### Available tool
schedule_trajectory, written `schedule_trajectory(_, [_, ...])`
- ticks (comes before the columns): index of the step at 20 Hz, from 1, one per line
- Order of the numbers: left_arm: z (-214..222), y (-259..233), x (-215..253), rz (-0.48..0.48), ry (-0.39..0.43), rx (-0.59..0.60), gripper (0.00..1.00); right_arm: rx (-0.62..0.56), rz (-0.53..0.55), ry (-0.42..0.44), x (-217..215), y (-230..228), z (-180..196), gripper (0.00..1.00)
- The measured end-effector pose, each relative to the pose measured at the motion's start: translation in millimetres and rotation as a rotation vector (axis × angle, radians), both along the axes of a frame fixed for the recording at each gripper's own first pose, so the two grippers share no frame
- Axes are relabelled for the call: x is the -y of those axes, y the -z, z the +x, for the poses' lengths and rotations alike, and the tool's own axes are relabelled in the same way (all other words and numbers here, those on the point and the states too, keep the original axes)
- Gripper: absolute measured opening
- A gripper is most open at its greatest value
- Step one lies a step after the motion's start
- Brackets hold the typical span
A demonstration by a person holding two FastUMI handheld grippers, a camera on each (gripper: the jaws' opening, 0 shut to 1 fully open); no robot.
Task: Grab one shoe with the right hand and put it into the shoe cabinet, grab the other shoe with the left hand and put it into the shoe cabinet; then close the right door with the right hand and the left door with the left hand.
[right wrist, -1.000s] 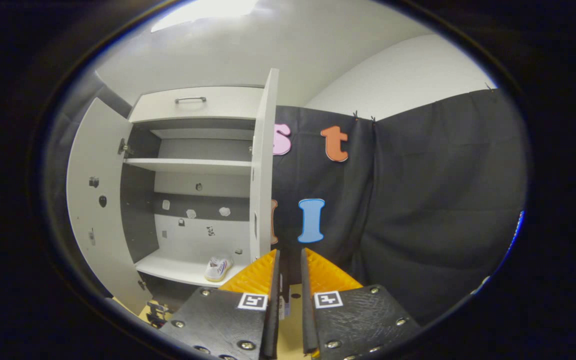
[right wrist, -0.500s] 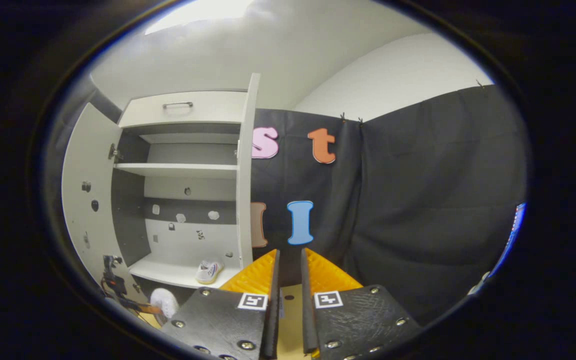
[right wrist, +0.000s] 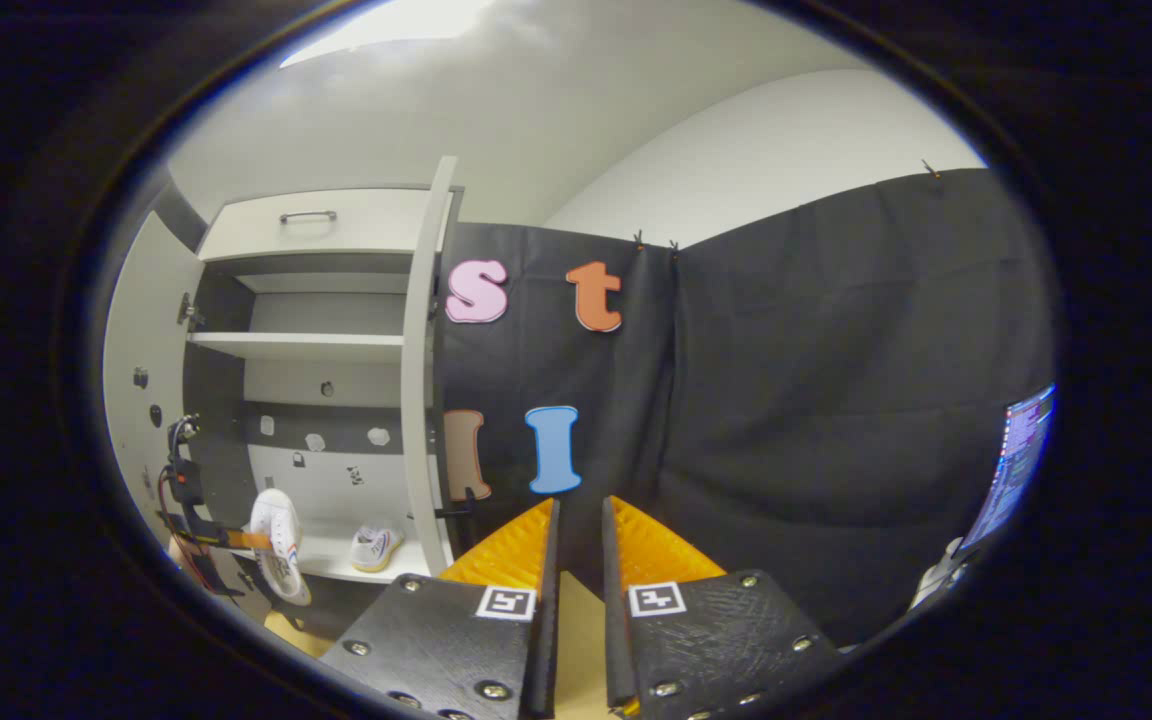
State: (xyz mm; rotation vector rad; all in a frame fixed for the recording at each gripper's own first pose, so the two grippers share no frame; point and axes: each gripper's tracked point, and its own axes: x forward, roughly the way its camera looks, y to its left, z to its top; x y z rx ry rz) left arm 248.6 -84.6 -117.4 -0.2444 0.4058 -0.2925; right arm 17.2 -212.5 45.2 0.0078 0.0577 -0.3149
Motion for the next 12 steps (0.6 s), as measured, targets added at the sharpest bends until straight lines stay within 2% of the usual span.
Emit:
schedule_trajectory(1, [11,-10,-2,-0.002,-0.007,0.017,0.23,0.000,0.001,0.019,6,0,-3,0.20])
schedule_trajectory(7, [90,-31,-13,0.019,-0.052,0.059,0.23,-0.013,-0.001,0.121,33,9,-19,0.20])
schedule_trajectory(12, [131,-11,-22,0.062,-0.078,0.025,0.23,-0.050,-0.005,0.150,41,22,-25,0.19])
